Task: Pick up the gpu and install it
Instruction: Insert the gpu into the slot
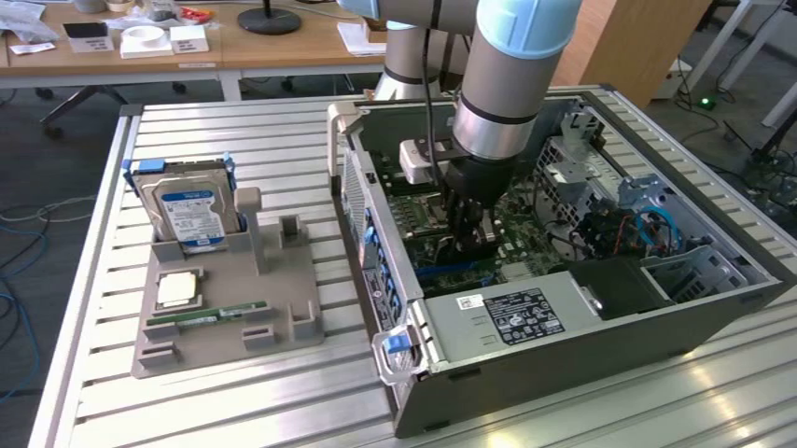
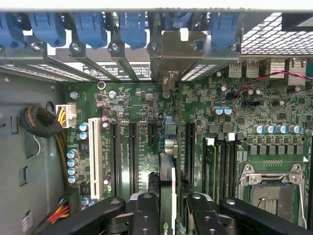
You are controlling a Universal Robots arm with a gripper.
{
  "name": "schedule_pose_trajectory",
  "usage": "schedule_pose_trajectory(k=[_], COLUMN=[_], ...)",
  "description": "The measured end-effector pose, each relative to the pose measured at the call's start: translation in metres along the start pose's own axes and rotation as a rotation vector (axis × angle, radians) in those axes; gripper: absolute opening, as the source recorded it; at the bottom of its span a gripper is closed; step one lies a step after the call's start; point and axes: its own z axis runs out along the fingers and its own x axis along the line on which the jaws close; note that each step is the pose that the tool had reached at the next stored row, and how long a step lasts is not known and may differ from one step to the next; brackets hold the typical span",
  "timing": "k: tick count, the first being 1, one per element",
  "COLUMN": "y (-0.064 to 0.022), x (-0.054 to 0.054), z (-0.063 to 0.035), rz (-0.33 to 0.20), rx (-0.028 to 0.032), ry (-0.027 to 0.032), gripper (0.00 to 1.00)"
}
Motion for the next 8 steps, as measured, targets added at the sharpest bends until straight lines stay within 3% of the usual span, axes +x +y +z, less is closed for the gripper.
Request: schedule_pose_trajectory(k=[8], y=[0.0], x=[0.0], z=[-0.0001], rz=[-0.005], rx=[0.0016], ry=[0.0002], gripper=[0.26])
